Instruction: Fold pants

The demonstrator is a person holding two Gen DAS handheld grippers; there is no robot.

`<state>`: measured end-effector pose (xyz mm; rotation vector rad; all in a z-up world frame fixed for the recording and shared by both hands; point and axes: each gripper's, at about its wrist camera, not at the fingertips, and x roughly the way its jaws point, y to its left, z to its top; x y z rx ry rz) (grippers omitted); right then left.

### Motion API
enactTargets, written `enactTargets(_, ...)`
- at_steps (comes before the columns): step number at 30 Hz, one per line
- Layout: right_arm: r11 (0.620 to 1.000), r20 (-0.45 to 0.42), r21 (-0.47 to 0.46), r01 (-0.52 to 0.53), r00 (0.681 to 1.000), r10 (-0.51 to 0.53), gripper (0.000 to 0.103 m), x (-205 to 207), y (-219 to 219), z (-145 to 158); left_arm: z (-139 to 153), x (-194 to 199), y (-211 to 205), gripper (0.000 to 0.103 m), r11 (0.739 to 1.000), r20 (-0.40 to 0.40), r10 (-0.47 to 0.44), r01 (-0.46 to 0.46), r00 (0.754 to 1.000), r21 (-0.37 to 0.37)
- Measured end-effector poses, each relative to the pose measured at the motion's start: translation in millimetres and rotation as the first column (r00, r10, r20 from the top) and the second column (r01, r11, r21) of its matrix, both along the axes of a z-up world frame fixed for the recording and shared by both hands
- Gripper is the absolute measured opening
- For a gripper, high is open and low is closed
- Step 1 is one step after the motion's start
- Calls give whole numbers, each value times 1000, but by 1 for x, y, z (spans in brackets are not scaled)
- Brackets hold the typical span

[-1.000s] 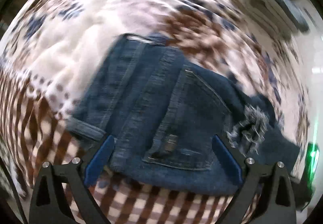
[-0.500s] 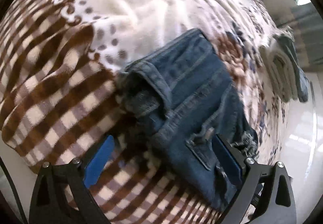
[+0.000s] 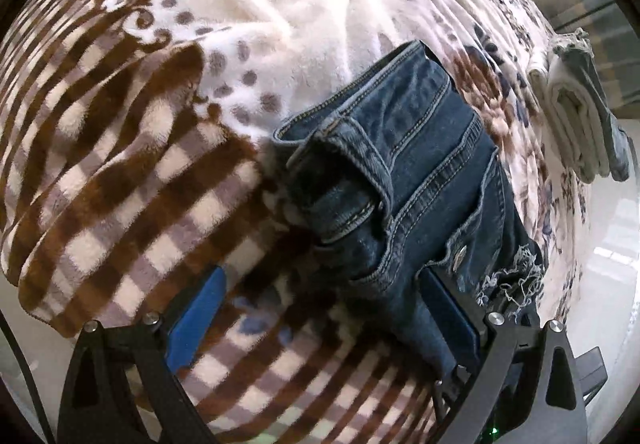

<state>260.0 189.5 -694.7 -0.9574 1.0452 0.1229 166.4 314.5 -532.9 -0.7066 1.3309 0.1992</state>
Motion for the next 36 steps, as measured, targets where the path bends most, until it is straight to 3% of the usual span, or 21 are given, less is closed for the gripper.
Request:
enactTargets(2,1000,25,-4,-19,1000,19,64,-4,-1,-1,-1,1,0,99,1000,0,-10,10,1000,-4)
enactTargets(3,999,9,1,-41,999,41,49,-9,3,-5,-2,0,0,99,1000,0,-13,13,1000,-10)
enactTargets(4,997,-8,5,-73,997,74,46,-15,4,-7,-3,1,0,99,1000,-2,-11,11,1000,-14)
enactTargets(8,979,17,-90,-184,982,187,46,-27,12,-22,-6,1,1,99,1000,-6,-16,16,1000,-23)
enactTargets(12,973,37,-148,-177,982,184,44,-22,19,-34,-7,3,1,99,999,-7,-21,21,1000,-27)
enactTargets(13,978,40,-133,-159,985,165,41,-19,19,-33,-7,3,1,99,999,-5,-23,23,1000,-27)
enactTargets(15,990,56,-89,-113,991,118,20,-16,15,-26,-7,4,2,99,999,-4,-25,25,1000,-33)
enactTargets(19,999,118,-43,-8,993,13,23,-4,3,-5,-8,5,3,99,999,-2,-31,31,1000,-42)
enactTargets(20,998,103,-63,-5,995,11,32,-1,3,-9,-9,4,3,99,999,-2,-32,32,999,-41)
enactTargets(21,993,66,-116,-16,998,24,33,4,6,-20,-10,5,3,99,999,-4,-34,33,999,-42)
enactTargets(22,986,44,-163,-35,998,43,32,6,10,-31,-10,4,3,99,999,-6,-33,33,999,-44)
enactTargets(23,987,41,-156,-38,998,45,24,8,11,-32,-10,5,3,99,999,-5,-28,28,1000,-46)
enactTargets(26,998,41,-55,-15,999,17,14,15,4,-19,-8,7,5,99,998,3,-20,20,1000,-60)
enactTargets(31,996,65,33,-87,994,84,13,-8,5,13,-9,10,3,99,997,10,-25,26,1000,-74)
enactTargets(34,993,34,47,-110,993,109,13,-21,12,9,-13,12,3,99,996,10,-16,17,1000,-84)
enactTargets(36,997,-52,10,-83,995,83,16,-20,18,-10,-18,16,3,99,994,12,-9,10,1000,-109)
